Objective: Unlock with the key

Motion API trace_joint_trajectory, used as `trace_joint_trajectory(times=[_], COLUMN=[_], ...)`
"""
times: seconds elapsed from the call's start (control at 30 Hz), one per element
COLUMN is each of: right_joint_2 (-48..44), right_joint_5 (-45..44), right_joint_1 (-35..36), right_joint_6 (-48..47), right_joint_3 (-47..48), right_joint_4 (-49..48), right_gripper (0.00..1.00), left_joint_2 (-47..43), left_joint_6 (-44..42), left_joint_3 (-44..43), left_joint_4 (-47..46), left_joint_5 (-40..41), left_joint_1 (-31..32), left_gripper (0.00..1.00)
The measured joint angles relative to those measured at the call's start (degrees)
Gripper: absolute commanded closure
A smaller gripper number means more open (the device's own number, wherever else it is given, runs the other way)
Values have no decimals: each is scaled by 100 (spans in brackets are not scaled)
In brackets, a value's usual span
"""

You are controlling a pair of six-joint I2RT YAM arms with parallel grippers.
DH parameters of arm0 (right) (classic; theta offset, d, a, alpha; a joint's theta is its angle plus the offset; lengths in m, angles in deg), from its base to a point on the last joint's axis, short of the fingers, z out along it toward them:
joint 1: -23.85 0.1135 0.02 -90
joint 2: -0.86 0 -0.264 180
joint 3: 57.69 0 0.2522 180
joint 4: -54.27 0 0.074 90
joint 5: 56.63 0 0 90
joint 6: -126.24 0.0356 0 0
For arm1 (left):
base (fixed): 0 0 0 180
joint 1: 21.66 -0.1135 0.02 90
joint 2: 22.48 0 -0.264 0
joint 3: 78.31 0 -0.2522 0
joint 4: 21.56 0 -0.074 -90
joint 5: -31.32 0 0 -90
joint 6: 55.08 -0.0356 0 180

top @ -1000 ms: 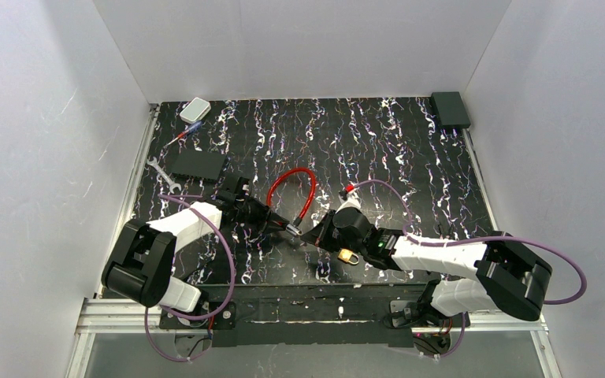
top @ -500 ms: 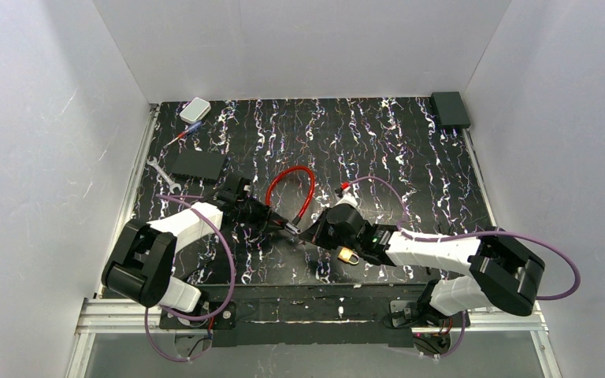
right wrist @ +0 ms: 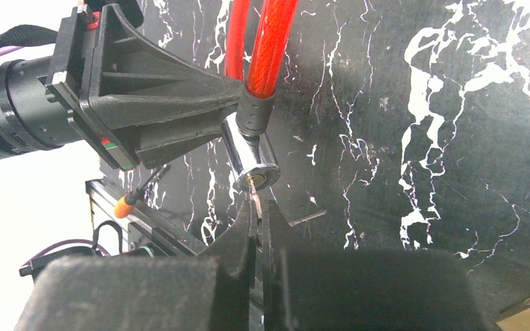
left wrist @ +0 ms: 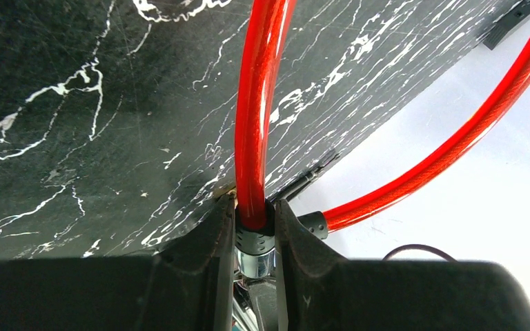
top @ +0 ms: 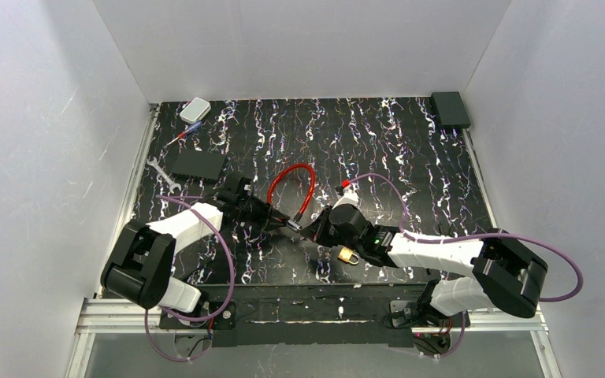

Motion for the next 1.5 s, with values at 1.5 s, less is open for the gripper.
trace_joint_trajectory(times=[1.5], right_joint_2=[730], right_joint_5=[1427], right_joint_1=[-892], right_joint_6=[1123], right_joint_3=[-968], right_joint_4=[-2415], right_gripper=[99], left_joint_2=[-177], left_joint_6=[284], left_joint_3=[-17], left_joint_4=[111], left_joint_5=[881], left_joint_1=[302], left_gripper=[100])
